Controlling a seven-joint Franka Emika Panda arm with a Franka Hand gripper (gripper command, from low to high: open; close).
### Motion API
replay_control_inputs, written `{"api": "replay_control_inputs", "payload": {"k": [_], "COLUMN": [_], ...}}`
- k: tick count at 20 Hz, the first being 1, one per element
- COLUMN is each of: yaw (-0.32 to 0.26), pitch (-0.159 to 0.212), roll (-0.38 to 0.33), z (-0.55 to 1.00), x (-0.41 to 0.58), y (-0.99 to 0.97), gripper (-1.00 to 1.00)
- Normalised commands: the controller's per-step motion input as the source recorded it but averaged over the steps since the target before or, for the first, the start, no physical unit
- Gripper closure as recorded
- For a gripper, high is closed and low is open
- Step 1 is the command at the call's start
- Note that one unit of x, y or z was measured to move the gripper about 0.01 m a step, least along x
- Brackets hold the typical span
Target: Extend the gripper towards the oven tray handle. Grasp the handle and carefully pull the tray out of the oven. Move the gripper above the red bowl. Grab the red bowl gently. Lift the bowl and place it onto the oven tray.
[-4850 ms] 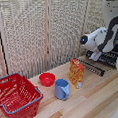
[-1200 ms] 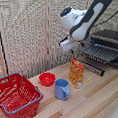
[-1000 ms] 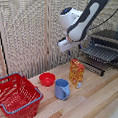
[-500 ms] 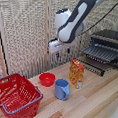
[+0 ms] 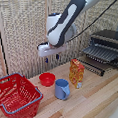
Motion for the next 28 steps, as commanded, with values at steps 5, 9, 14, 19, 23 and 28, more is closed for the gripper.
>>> {"api": "replay_control_inputs", "payload": {"k": [5, 9, 14, 19, 23, 28], "yaw": [-0.007, -0.022, -0.025, 0.003, 0.026, 0.050], "pitch": [0.178, 0.091, 0.038, 0.007, 0.030, 0.013], "roll": [0.053, 0.024, 0.013, 0.011, 0.045, 0.049], "z": [-0.06, -0.10, -0.24, -0.36, -0.46, -0.23], "x": [0.142, 0.256, 0.271, 0.235, 0.159, 0.016], "y": [0.00, -0.07, -0.27, -0.35, -0.16, 0.00], "gripper": [-1.00, -1.00, -1.00, -1.00, -1.00, -1.00]}}
